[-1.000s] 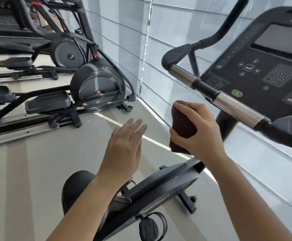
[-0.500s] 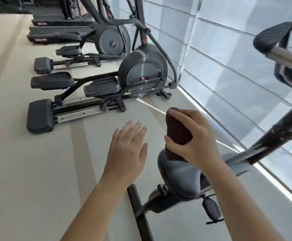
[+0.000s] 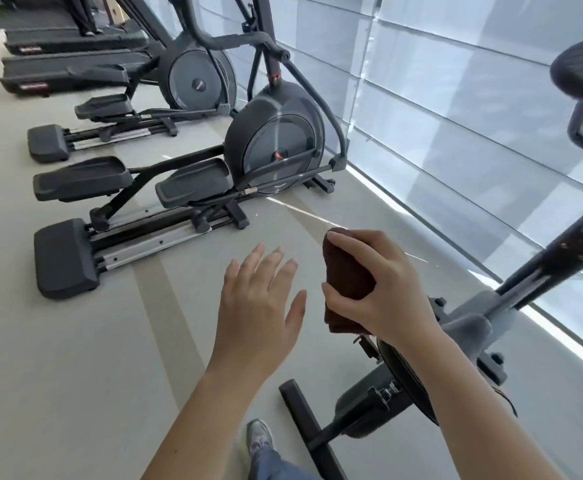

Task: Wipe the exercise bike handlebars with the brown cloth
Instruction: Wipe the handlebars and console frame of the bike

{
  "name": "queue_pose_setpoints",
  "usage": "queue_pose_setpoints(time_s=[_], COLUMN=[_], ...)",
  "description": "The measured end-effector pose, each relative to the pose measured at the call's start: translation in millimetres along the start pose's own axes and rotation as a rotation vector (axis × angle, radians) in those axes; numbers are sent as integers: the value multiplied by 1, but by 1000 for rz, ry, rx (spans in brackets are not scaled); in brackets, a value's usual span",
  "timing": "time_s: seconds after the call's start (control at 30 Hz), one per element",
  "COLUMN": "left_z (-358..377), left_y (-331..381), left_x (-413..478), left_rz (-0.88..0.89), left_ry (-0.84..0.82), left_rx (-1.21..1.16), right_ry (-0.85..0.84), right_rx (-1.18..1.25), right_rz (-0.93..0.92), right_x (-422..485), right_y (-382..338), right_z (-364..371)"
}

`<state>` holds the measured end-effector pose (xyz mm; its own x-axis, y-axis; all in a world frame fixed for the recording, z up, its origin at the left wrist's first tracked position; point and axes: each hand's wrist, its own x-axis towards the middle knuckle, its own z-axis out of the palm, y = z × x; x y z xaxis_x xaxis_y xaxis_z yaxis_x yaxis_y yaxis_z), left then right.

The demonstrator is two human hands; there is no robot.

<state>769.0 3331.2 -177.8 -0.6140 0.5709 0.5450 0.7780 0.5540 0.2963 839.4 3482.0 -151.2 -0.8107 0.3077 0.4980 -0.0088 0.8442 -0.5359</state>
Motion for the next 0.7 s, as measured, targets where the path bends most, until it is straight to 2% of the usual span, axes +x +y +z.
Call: queue_pose_setpoints(time_s=[0.27, 0.47, 0.7], left_z=[65, 118, 187], left_y=[-63, -57, -40], left_x=[137, 255, 340], left_rz=[189, 378, 517], left_ry=[-56, -91, -200], left_rx=[-37, -169, -435], right_ry=[168, 328, 388], right_rx=[-34, -140, -317], right_rz=[127, 264, 435], right_x=[113, 180, 218], right_y=[60, 108, 149], right_z=[41, 29, 22])
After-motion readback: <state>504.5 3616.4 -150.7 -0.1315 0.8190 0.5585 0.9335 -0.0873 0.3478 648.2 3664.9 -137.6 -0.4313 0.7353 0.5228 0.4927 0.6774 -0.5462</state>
